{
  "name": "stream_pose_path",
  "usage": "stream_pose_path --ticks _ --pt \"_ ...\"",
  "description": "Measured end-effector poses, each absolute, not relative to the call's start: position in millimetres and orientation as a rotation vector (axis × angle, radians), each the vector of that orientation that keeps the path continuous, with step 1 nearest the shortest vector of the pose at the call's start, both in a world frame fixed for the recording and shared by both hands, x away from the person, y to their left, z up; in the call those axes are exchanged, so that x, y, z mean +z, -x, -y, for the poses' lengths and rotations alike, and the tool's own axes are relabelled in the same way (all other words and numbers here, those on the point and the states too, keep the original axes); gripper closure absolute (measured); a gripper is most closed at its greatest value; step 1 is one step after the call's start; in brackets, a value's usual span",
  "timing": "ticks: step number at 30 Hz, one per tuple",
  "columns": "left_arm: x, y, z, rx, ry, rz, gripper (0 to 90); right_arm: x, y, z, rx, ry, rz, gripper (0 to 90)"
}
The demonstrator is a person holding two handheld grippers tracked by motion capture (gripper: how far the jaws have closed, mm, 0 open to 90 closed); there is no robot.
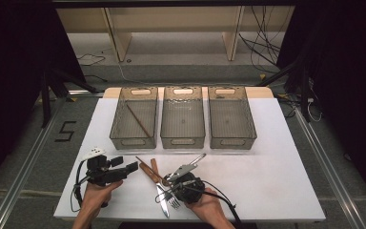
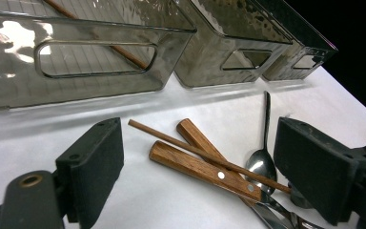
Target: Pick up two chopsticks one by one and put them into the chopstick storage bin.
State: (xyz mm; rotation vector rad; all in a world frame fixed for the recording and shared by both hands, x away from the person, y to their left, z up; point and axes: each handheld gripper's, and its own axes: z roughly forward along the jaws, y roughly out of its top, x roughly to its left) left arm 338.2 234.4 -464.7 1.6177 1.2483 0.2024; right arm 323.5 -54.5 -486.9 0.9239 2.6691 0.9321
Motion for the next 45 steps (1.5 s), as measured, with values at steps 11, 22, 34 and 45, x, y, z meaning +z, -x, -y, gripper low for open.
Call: stream_pose_path --ticks 11,22,34,45 --pt "-461.1 -337.0 -231.7 0.185 -1.611 -1.255 17.1 -476.2 -323.0 61.6 1.043 -0.929 -2.602 84.6" --pt "-454.9 -334.2 -203.7 0.054 -1.605 -1.227 19.5 -458.2 -321.7 70.7 1.172 -0.911 -2.516 84.5" --pt "-457.2 -337.9 -179.6 -0.098 -1.545 -1.261 29.3 -453.3 -315.3 68.0 1.251 -0.877 -2.485 84.5" --pt "-460.3 -339.1 -169.0 -0.176 -1.514 -1.254 48.9 -452.7 -311.7 65.3 1.278 -0.856 -2.473 84.5"
